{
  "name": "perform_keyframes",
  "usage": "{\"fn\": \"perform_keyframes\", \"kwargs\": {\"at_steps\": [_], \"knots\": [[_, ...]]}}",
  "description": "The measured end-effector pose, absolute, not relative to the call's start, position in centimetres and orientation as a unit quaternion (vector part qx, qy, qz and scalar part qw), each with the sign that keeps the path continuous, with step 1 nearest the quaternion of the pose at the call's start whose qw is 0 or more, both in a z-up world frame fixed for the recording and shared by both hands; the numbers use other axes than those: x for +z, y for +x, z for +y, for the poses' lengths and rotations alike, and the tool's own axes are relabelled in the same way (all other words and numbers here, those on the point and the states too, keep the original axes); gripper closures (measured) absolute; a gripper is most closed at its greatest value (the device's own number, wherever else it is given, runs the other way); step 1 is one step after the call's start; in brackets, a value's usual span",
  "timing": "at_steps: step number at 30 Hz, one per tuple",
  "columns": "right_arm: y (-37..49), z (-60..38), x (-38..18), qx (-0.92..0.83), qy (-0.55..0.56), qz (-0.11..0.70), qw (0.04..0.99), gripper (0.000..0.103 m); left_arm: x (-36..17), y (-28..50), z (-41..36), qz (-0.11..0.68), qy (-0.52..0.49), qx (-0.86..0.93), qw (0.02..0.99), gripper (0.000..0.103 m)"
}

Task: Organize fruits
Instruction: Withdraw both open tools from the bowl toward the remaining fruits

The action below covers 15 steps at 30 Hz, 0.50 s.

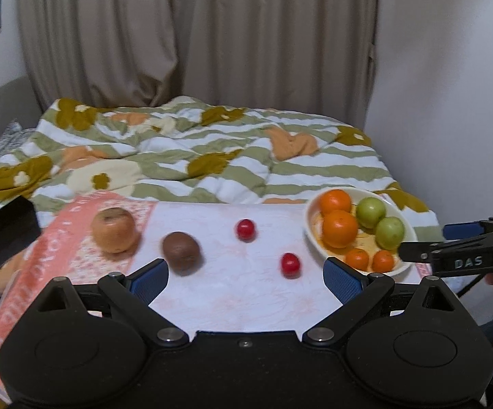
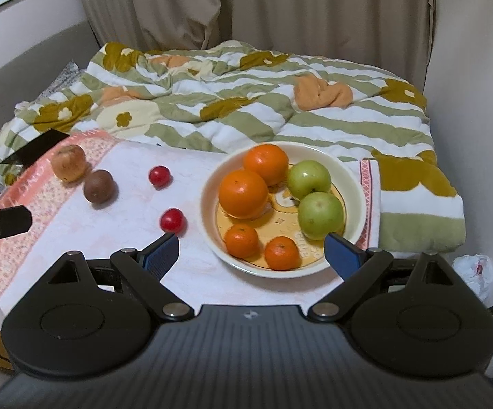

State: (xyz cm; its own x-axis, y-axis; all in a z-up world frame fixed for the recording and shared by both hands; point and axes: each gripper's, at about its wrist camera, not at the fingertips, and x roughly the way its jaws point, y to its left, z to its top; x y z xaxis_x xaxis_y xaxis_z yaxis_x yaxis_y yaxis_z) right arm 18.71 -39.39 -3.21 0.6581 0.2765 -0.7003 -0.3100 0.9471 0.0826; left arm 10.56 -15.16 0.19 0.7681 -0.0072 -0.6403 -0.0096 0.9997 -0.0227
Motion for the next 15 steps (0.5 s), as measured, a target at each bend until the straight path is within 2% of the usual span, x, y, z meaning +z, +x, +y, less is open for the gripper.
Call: {"fn": "perform_keyframes", "kwargs": {"at_steps": [15], "knots": [[17.0, -30.0, -1.4, 0.164, -0.01, 0.378, 0.911, 0.0, 1.1, 10.1, -2.9, 0.329, -0.024, 0.033, 0.944, 0.004]]}}
